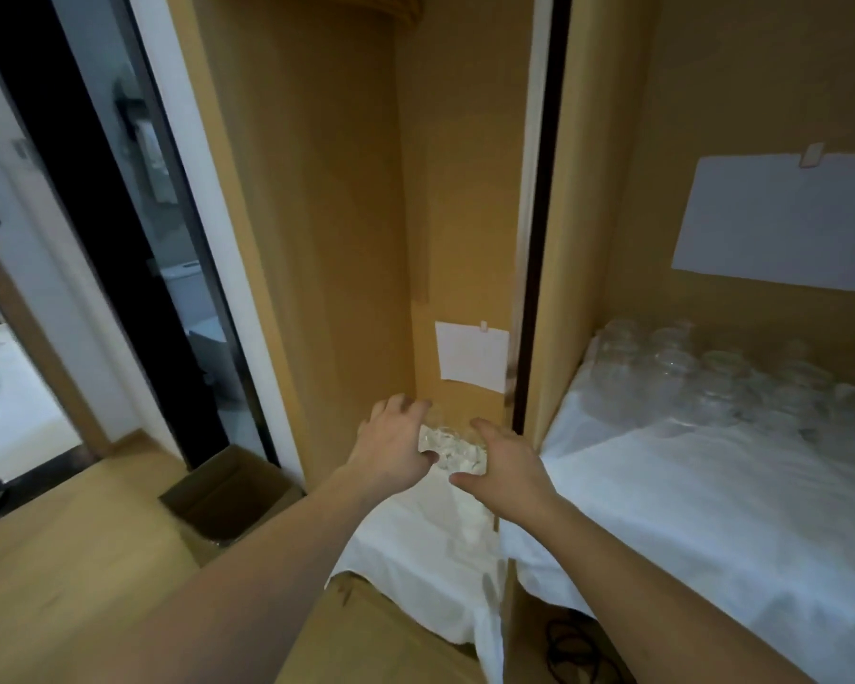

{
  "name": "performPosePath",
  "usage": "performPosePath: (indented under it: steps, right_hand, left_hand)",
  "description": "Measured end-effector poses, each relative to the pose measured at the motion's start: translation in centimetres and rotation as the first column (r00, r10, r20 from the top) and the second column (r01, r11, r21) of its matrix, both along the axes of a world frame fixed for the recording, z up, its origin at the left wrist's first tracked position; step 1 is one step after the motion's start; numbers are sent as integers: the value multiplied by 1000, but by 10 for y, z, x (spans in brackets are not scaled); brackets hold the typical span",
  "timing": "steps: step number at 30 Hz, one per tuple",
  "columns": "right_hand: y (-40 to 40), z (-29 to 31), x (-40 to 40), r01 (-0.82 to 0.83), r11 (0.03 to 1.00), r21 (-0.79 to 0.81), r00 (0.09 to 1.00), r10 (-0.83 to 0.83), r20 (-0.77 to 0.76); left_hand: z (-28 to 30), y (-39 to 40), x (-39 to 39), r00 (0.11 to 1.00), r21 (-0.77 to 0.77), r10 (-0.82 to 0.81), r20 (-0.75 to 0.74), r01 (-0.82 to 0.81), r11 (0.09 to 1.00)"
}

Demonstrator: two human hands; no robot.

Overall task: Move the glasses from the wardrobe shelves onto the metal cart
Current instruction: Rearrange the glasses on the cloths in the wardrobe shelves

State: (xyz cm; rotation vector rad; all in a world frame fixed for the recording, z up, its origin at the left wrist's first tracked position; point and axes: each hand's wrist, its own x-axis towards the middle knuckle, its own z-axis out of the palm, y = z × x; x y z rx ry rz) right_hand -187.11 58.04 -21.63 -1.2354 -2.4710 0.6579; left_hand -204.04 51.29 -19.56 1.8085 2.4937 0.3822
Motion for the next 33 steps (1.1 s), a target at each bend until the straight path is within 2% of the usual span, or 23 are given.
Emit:
performPosePath:
  steps: [12, 19, 28, 33]
  right_hand:
    - [-22, -27, -113, 79, 996, -42, 995, -76, 64]
    - [-24, -63, -144, 100, 986, -136, 981, -74, 181]
    - [51, -98, -202, 110, 966, -232, 974, -58, 220]
    - [104, -119, -248, 101, 944, -314, 980, -41, 193]
  left_hand:
    - [-26, -20, -120, 995, -45, -6, 104, 11, 999]
    - [-55, -8, -163, 979, -118, 23, 203, 1, 993]
    - [-93, 58, -220, 962, -173, 75, 264, -29, 984]
    - [-105, 100, -253, 966, -288, 100, 239, -28, 957]
